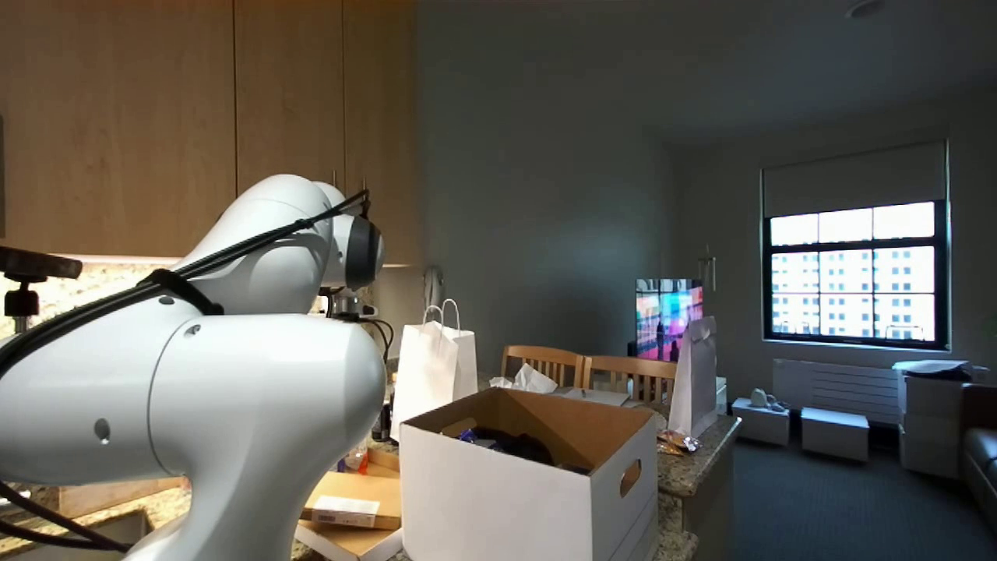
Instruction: Pick the bottle in the box and put it on the table, then put it back in the box
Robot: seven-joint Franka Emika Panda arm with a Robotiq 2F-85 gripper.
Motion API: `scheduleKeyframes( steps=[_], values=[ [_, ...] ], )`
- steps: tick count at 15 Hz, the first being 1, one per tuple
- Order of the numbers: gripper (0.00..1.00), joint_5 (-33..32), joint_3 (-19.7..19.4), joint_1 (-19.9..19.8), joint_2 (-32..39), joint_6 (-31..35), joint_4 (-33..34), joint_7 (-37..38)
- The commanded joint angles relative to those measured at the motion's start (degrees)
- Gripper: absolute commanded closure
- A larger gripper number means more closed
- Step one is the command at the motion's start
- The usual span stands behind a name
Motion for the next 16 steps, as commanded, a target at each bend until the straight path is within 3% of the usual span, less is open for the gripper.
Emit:
scheduleKeyframes(
  steps=[1,11,16],
  values=[
    [0.00,-0.8,-1.0,0.9,2.1,1.8,1.8,2.1],
    [0.00,-1.4,-2.8,2.2,5.8,7.3,1.7,5.1],
    [0.00,-2.3,-4.6,3.3,7.5,7.0,2.3,6.1]
  ],
)
